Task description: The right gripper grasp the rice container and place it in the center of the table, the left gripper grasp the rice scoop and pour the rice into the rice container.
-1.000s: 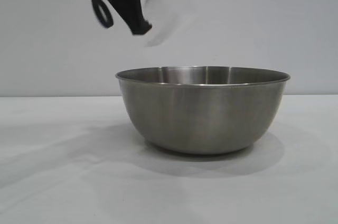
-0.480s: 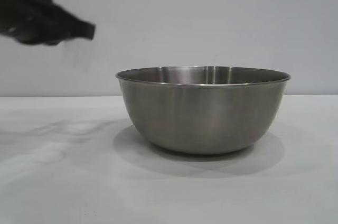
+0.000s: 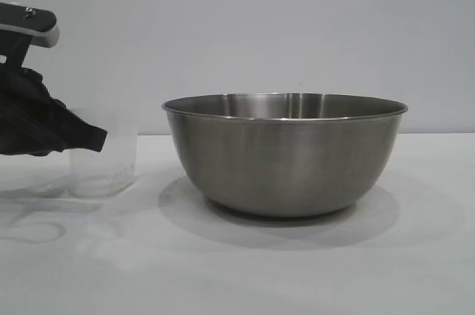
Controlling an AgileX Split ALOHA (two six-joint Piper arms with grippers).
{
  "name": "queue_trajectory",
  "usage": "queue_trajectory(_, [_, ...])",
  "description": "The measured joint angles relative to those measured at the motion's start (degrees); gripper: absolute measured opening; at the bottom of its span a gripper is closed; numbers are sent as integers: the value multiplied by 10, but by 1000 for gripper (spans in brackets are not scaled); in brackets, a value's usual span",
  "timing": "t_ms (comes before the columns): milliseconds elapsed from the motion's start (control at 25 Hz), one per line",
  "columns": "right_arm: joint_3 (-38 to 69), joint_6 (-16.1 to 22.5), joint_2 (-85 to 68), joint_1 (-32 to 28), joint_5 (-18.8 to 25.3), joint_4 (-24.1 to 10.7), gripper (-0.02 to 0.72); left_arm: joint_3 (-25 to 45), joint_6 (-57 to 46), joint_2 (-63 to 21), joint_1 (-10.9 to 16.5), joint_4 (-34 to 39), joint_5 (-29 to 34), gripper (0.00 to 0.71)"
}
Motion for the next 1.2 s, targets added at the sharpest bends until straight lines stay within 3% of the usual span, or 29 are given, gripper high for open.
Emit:
queue_trajectory(120, [0, 0, 0, 0, 0, 0, 337, 14, -17, 0, 0, -13, 0, 235])
queue_trajectory(160, [0, 0, 0, 0, 0, 0, 337, 19, -20, -1, 0, -20, 0, 275])
queue_trajectory(360, [0, 0, 0, 0, 0, 0, 337, 42, -39, -18, 4, -74, 0, 260])
queue_trajectory(440, [0, 0, 0, 0, 0, 0, 337, 52, -65, -28, 16, -67, 0, 167])
queue_trajectory(520, [0, 0, 0, 0, 0, 0, 337, 61, -92, -36, 41, -47, 0, 109])
queue_trajectory(600, [0, 0, 0, 0, 0, 0, 337, 66, -108, -42, 78, -18, 0, 120])
queue_trajectory(720, [0, 0, 0, 0, 0, 0, 337, 68, -152, -47, 155, 64, -1, 120])
queue_trajectory(760, [0, 0, 0, 0, 0, 0, 337, 71, -166, -50, 183, 116, -1, 196])
queue_trajectory(800, [0, 0, 0, 0, 0, 0, 337, 72, -171, -54, 204, 156, -1, 225])
queue_trajectory(880, [0, 0, 0, 0, 0, 0, 337, 71, -172, -68, 243, 224, -1, 230])
queue_trajectory(1000, [0, 0, 0, 0, 0, 0, 337, 73, -166, -121, 262, 247, 0, 230])
queue_trajectory(1040, [0, 0, 0, 0, 0, 0, 337, 73, -155, -143, 264, 250, 6, 269])
queue_trajectory(1200, [0, 0, 0, 0, 0, 0, 337, 74, -138, -274, 260, 258, 106, 255])
